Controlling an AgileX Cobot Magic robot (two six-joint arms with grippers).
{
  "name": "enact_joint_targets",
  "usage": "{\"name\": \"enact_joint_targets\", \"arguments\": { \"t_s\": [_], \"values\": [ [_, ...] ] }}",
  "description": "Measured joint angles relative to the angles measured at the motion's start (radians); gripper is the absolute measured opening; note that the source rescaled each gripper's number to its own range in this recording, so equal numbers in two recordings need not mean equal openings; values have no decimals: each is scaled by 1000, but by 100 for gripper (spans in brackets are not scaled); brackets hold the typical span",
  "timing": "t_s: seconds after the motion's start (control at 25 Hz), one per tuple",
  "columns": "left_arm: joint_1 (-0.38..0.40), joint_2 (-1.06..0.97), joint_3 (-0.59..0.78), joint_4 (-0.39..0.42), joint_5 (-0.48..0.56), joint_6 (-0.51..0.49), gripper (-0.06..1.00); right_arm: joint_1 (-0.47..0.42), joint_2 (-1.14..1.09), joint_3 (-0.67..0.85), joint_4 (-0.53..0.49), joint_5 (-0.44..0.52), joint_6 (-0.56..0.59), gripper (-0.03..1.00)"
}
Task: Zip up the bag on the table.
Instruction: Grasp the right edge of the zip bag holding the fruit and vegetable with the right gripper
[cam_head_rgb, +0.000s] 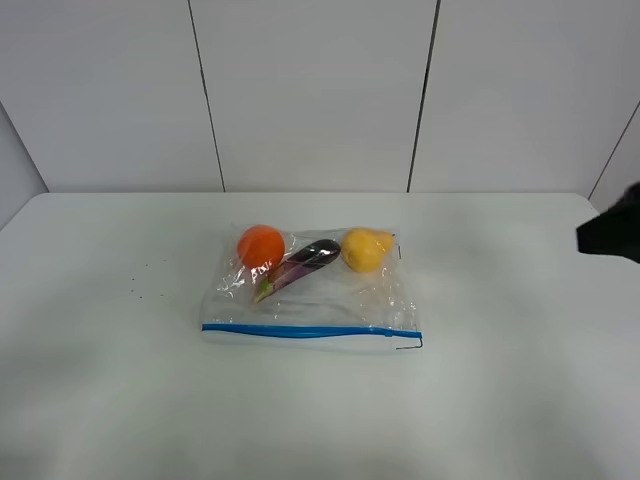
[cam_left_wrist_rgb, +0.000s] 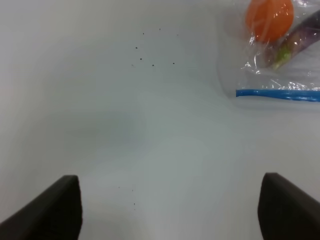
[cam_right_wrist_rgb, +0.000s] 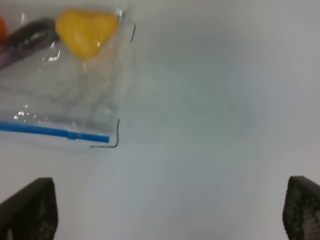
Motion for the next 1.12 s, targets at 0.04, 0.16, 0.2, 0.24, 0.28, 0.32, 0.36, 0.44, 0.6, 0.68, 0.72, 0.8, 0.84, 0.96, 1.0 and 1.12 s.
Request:
{"name": "enact_joint_targets", "arguments": {
  "t_s": [0.04, 0.16, 0.2, 0.24, 0.28, 0.32, 0.36, 0.44, 0.6, 0.68, 0.72, 0.8, 0.84, 0.96, 1.0, 1.12],
  "values": [
    [0, 0, 0, 0, 0, 0, 100, 0, 71, -21, 28, -4, -16, 100],
    [0, 0, 0, 0, 0, 0, 100, 0, 242, -53, 134, -23, -96, 100],
    [0, 0, 0, 0, 0, 0, 100, 0, 309, -58, 180, -35, -131, 100],
    [0, 0, 0, 0, 0, 0, 100, 0, 354, -59, 220, -46, -164, 100],
    [0, 0, 0, 0, 0, 0, 100, 0, 405, -59, 269, -56, -203, 100],
    [0, 0, 0, 0, 0, 0, 100, 0, 455, -59, 315, -64, -243, 99],
    [0, 0, 0, 0, 0, 0, 100, 0, 503, -59, 360, -69, -282, 98],
    [0, 0, 0, 0, 0, 0, 100, 0, 577, -59, 440, -76, -357, 98],
    [0, 0, 0, 0, 0, 0, 100, 0, 719, -59, 586, -80, -514, 98],
    [0, 0, 0, 0, 0, 0, 100, 0, 755, -59, 620, -81, -559, 98],
    [0, 0, 0, 0, 0, 0, 100, 0, 779, -59, 655, -81, -602, 98],
    [0, 0, 0, 0, 0, 0, 100, 0, 830, -60, 705, -82, -668, 97],
    [0, 0, 0, 0, 0, 0, 100, 0, 856, -64, 730, -82, -695, 97],
    [0, 0, 0, 0, 0, 0, 100, 0, 928, -95, 757, -76, -739, 95],
    [0, 0, 0, 0, 0, 0, 100, 0, 949, -109, 762, -72, -743, 95],
    [0, 0, 0, 0, 0, 0, 100, -6, 1009, -159, 770, -22, -757, 95]
  ]
}}
